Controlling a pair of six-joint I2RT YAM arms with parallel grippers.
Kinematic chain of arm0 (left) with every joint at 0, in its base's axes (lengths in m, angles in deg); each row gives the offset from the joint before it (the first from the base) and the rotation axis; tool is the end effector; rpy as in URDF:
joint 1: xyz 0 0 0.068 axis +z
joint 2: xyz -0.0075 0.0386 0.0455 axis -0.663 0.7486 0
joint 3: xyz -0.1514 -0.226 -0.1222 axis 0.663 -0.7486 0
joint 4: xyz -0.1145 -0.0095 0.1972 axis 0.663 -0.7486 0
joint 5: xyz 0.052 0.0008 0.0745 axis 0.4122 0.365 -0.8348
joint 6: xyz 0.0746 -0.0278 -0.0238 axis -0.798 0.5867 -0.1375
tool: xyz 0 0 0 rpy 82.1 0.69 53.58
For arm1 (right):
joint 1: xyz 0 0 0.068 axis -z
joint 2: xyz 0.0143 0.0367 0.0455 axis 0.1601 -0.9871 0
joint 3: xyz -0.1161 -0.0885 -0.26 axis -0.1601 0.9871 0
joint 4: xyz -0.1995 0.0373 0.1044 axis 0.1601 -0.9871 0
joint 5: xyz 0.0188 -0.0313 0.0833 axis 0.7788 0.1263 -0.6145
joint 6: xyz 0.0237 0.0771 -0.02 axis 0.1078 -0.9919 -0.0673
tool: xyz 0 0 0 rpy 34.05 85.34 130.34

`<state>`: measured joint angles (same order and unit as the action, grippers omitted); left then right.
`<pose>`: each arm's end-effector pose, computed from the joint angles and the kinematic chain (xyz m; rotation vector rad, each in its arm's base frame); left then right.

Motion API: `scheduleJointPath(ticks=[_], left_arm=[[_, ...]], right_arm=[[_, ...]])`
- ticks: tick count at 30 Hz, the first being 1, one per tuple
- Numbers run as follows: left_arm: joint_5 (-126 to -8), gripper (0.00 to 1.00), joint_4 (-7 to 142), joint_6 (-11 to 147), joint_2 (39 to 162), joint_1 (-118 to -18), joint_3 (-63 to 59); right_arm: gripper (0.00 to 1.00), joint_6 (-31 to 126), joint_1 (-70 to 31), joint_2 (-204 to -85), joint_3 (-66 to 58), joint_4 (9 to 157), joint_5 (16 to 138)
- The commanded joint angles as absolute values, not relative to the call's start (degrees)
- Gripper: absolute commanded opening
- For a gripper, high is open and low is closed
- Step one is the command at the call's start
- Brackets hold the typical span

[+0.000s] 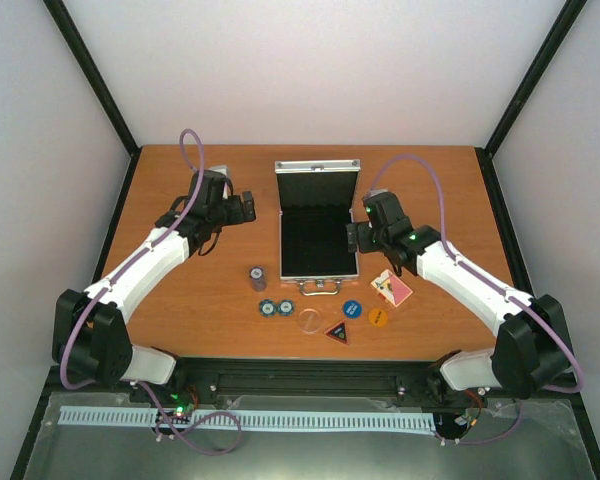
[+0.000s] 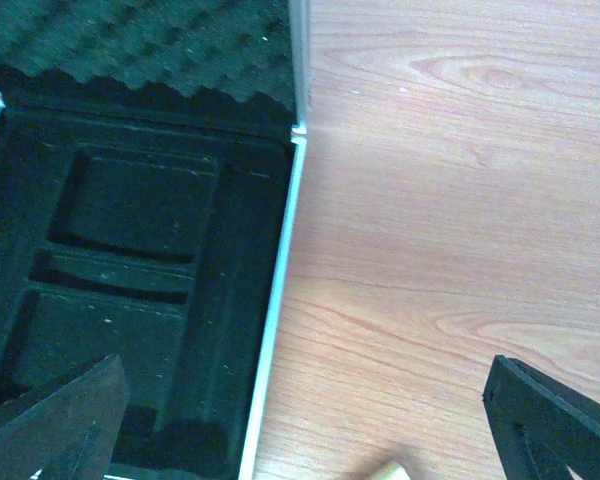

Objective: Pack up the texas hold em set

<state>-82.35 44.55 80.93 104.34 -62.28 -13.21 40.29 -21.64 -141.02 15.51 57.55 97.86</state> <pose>0.2805 -0.0971 0.2961 -0.1317 2.2679 -0.2837 0.2419 0.1259 0.2712 -0.2369 2.3543 0.1146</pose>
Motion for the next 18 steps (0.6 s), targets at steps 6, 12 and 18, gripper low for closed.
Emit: scheduleJointPath(ticks=[6,12,18], left_arm=[[-80.8,1.0,44.6,80.1,102.9,-62.8,-12.4],[-80.8,1.0,44.5,80.4,102.6,-62.9,-12.9],[-81.5,1.0,44.5,80.6,103.1,-62.9,-13.8]], right_arm=[[0.96,44.7,-21.6,-140.7,12.6,49.5,101.2],[0.9,42.3,-20.3,-142.8,14.9,46.6,98.6],[0.83,42.2,-19.5,-144.2,14.9,46.6,89.7]])
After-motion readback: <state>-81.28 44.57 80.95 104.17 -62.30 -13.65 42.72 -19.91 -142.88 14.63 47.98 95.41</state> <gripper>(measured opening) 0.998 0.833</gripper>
